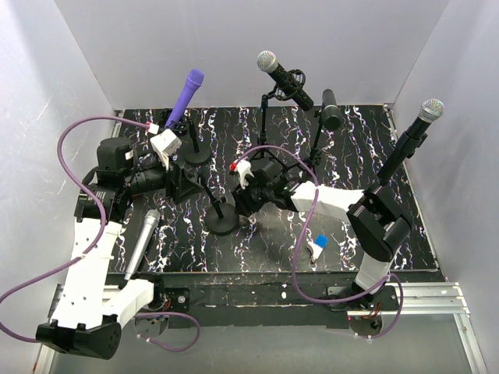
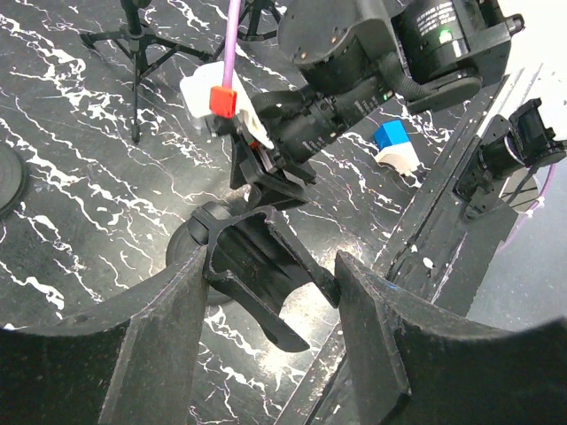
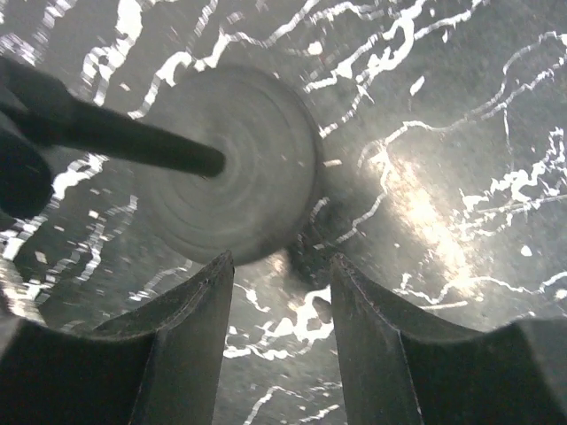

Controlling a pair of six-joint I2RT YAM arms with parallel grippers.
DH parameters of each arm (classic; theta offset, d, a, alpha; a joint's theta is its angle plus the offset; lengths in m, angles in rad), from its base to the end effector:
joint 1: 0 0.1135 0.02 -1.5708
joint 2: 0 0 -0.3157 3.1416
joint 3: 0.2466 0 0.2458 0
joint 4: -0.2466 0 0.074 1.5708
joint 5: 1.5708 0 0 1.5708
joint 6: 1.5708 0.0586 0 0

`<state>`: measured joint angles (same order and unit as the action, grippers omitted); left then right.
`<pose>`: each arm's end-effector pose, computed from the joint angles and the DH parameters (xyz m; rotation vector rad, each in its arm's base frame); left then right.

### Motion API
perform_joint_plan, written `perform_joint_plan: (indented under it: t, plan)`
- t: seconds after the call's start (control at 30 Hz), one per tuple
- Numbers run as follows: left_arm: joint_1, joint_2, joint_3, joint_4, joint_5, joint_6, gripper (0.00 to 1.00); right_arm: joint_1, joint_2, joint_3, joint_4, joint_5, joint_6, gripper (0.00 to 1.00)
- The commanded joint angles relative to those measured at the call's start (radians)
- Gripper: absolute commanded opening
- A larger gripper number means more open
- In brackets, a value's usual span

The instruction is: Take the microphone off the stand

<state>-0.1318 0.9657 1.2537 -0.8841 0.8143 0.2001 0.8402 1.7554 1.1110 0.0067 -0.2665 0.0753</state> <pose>0.1396 -0.0615 0.4343 0.7865 1.9099 -0.8314 0.2617 0.3152 0.2509 -1.0005 2.0720 0.7870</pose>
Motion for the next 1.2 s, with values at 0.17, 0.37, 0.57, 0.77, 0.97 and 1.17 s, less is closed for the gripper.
perform_joint_plan:
  t: [0.17,0.37,0.57,0.77,0.97,1.17]
  plan:
    - [-0.003,0.04,0.032,-0.036,0.06,0.053,0.22,0.011,-0.187,-0.03,-0.054,0.026,-0.244,0.56]
    - [-0.025,0.091,0.165,-0.032,0.056,0.157,0.19,0.01,-0.353,-0.077,-0.207,-0.049,-0.287,0.56]
    - [-0.069,0.208,0.271,-0.216,0.056,0.344,0.19,0.011,-0.415,-0.054,-0.355,-0.096,-0.359,0.55]
    - [-0.106,0.203,0.172,-0.197,0.016,0.403,0.19,0.01,-0.432,-0.017,-0.341,-0.083,-0.374,0.56]
    - [-0.106,0.16,0.05,-0.164,-0.032,0.452,0.18,0.007,-0.43,0.009,-0.317,-0.074,-0.388,0.56]
    - [-0.104,0.107,-0.085,-0.116,-0.063,0.447,0.17,0.007,-0.378,0.104,-0.252,-0.109,-0.385,0.56]
